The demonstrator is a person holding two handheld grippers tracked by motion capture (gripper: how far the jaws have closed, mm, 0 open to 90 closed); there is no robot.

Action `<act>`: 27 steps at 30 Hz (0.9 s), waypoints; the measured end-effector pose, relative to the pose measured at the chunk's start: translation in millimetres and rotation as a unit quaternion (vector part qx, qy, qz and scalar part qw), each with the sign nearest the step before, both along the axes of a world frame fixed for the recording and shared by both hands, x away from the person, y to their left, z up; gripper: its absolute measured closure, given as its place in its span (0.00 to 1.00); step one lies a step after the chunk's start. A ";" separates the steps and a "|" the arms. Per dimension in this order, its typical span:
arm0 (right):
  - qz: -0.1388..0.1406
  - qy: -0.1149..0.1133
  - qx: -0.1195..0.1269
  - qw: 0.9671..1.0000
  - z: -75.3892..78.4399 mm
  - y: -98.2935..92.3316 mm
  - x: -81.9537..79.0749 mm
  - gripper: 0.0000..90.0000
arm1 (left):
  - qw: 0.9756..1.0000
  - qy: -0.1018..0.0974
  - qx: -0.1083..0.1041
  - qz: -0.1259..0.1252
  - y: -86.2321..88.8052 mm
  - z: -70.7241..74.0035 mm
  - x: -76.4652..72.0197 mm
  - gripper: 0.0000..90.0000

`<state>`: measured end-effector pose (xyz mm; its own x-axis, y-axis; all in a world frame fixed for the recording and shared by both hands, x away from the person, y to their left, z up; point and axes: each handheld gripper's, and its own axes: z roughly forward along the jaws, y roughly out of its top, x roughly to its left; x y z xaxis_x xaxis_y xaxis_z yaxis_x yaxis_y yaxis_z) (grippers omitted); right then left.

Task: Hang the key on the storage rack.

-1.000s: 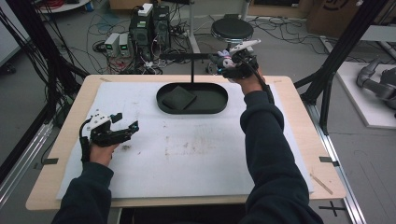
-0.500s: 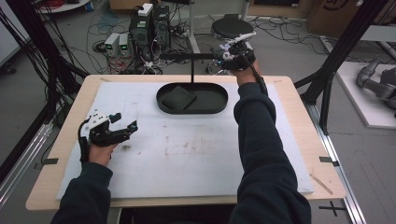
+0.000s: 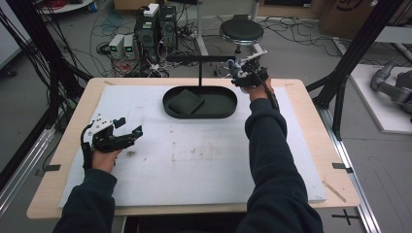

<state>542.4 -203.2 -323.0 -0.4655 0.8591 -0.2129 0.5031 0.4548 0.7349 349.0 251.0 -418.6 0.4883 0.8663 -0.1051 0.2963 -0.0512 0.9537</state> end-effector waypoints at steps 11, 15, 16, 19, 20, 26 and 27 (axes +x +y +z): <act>0.025 0.012 -0.006 1.000 -16.6 25.1 4.4 0.38 | 1.000 0.001 0.000 -0.001 0.4 -0.3 0.2 0.23; 0.025 0.018 0.019 0.999 -20.2 24.8 4.6 0.23 | 1.000 0.001 0.001 -0.001 -0.1 -0.5 0.5 0.23; 0.025 0.018 0.019 0.999 -20.2 24.8 4.6 0.23 | 1.000 0.000 0.001 -0.002 0.1 -0.5 0.6 0.23; 0.029 0.017 0.036 0.999 -18.0 22.6 1.5 0.22 | 1.000 0.001 -0.001 -0.001 0.5 -0.5 0.6 0.23; 0.033 0.001 0.035 0.999 -14.4 19.8 -5.0 0.23 | 1.000 0.000 -0.001 0.000 0.6 -0.4 0.6 0.23; 0.054 -0.006 0.054 0.997 2.3 -3.4 -31.4 0.23 | 1.000 0.002 -0.006 0.001 0.7 -0.5 0.8 0.23; 0.054 -0.006 0.054 0.997 2.3 -3.4 -31.4 0.23 | 1.000 0.003 -0.007 0.001 0.8 -0.4 0.8 0.23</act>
<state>511.0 -206.5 -320.7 -0.5549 0.8220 -0.1282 0.4469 0.4245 0.7875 349.8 251.8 -419.0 0.4861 0.8657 -0.1197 0.3022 -0.0379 0.9525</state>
